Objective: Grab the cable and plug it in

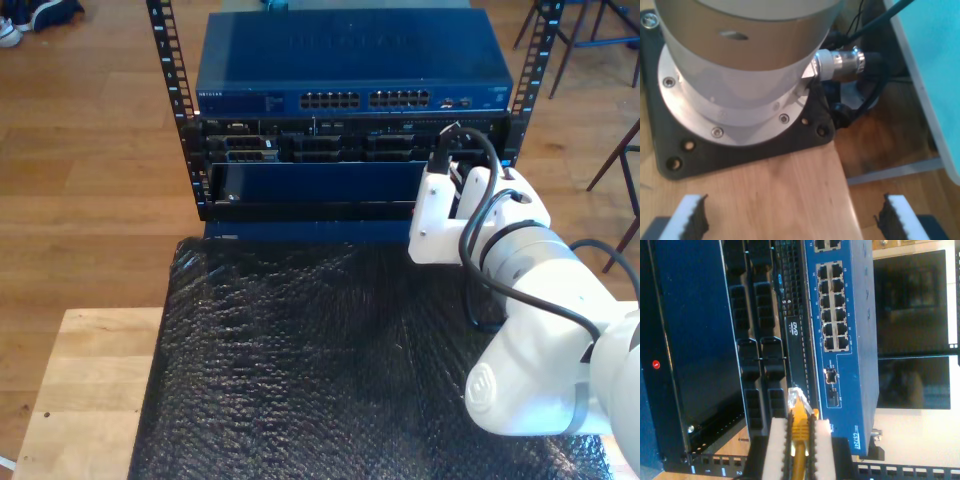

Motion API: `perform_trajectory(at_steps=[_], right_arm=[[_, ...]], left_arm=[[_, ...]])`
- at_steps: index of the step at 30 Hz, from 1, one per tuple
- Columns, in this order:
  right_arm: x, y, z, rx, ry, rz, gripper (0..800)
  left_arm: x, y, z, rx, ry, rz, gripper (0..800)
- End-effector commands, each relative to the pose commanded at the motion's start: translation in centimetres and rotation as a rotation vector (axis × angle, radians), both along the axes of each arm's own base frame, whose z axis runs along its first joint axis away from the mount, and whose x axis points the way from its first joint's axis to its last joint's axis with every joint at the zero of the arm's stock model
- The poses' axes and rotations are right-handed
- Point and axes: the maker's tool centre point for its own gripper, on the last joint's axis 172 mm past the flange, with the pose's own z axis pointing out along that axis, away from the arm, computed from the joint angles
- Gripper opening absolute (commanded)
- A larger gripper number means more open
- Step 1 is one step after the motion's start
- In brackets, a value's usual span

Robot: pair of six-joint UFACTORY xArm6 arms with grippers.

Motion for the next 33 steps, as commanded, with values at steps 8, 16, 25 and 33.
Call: perform_trajectory(at_steps=[8,16,25,33], right_arm=[[0.2,-0.1,0.6,-0.001,-0.029,-0.007,0],[0.1,0.9,0.4,-0.006,-0.039,0.007,0],[-1.0,1.2,-1.0,-0.029,-0.045,0.016,0],[-0.6,1.6,-3.2,-0.059,-0.045,0.016,0]], left_arm=[[-0.9,1.5,-3.4,0.101,-0.088,0.065,800],[-0.8,1.3,-5.7,0.13,-0.13,0.036,800],[-0.9,0.0,-6.3,0.047,-0.126,0.033,800],[-0.9,0.0,-6.3,0.047,-0.126,0.033,800]])
